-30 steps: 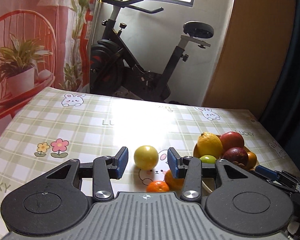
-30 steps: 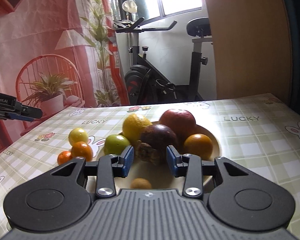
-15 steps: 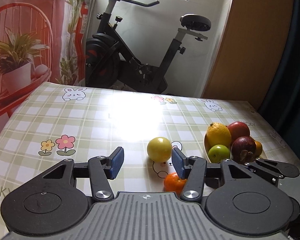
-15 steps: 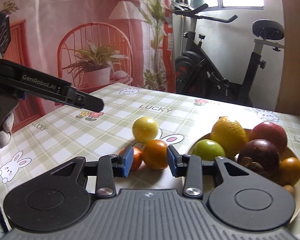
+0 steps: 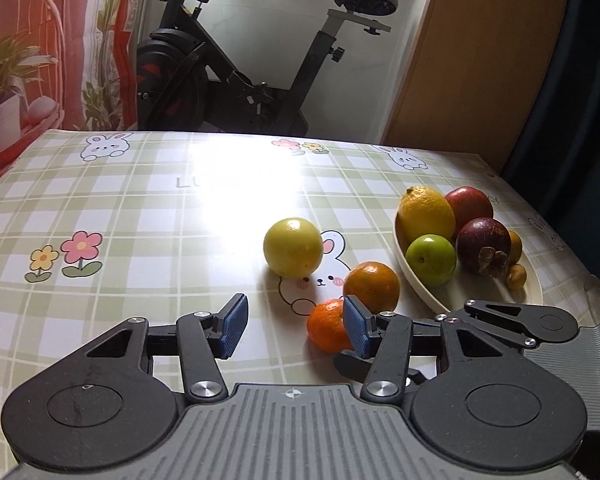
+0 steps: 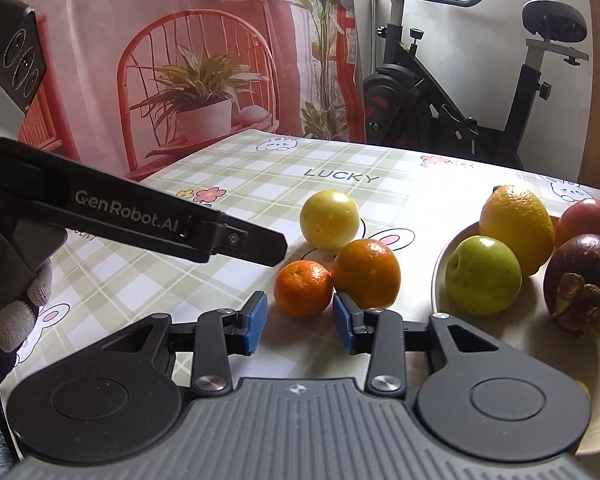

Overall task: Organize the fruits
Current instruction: 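Move the left tool to the small tangerine on the cloth, then close the left tool around the tangerine and lift it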

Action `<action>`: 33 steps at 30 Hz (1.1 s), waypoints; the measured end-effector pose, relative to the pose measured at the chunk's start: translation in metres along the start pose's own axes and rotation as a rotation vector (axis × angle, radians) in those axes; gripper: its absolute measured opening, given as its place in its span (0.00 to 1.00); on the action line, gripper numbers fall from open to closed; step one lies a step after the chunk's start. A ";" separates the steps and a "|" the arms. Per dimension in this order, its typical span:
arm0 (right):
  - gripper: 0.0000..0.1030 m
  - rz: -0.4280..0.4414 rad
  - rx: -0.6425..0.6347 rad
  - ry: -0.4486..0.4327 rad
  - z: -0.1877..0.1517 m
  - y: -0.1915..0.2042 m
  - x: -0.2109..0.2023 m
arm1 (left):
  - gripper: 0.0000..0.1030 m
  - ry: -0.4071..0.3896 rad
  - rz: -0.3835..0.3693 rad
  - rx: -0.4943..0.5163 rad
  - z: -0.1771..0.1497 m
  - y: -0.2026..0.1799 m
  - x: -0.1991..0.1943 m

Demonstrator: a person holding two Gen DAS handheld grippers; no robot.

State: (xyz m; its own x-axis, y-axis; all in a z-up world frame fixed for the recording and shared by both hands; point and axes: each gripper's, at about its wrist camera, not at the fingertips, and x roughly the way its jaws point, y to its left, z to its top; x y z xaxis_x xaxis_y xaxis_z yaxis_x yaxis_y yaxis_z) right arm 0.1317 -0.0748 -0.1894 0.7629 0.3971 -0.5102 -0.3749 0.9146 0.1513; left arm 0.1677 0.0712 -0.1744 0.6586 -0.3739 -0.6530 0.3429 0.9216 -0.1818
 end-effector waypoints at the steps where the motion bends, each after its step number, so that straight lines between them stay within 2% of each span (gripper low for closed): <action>1: 0.38 -0.001 -0.001 -0.003 0.000 0.000 0.000 | 0.53 0.002 -0.016 -0.008 0.000 0.000 0.002; 6: 0.38 -0.005 0.000 -0.004 -0.001 -0.001 0.001 | 0.50 0.031 -0.056 -0.032 0.002 0.000 0.018; 8: 0.38 -0.005 -0.003 -0.004 -0.001 -0.001 0.001 | 0.41 0.046 -0.071 -0.050 0.000 0.002 0.025; 10: 0.38 -0.004 -0.004 -0.001 -0.001 -0.001 0.002 | 0.40 0.049 -0.101 -0.080 0.000 0.004 0.029; 11: 0.38 -0.003 -0.003 0.000 -0.001 -0.001 0.002 | 0.37 0.049 -0.105 -0.082 0.000 0.003 0.029; 14: 0.38 0.001 0.001 0.005 -0.001 -0.002 0.003 | 0.31 0.052 -0.116 -0.059 -0.001 -0.002 0.029; 21: 0.38 0.000 0.011 0.018 0.000 -0.003 0.004 | 0.29 0.069 -0.136 -0.036 -0.004 -0.004 0.024; 27: 0.43 -0.002 0.019 0.022 0.000 -0.003 0.005 | 0.28 0.086 -0.171 -0.018 -0.010 -0.010 0.015; 30: 0.43 -0.008 0.005 0.030 0.000 -0.001 0.007 | 0.28 0.086 -0.197 -0.066 -0.010 -0.002 0.013; 33: 0.43 -0.010 0.004 0.036 0.000 0.000 0.009 | 0.28 0.066 -0.186 -0.100 -0.007 0.006 0.011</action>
State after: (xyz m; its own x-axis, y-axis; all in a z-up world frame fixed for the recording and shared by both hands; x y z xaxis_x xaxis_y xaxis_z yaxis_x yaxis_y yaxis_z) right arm 0.1386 -0.0715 -0.1935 0.7473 0.3851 -0.5415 -0.3651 0.9189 0.1497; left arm 0.1725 0.0735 -0.1873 0.5443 -0.5336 -0.6474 0.3842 0.8445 -0.3731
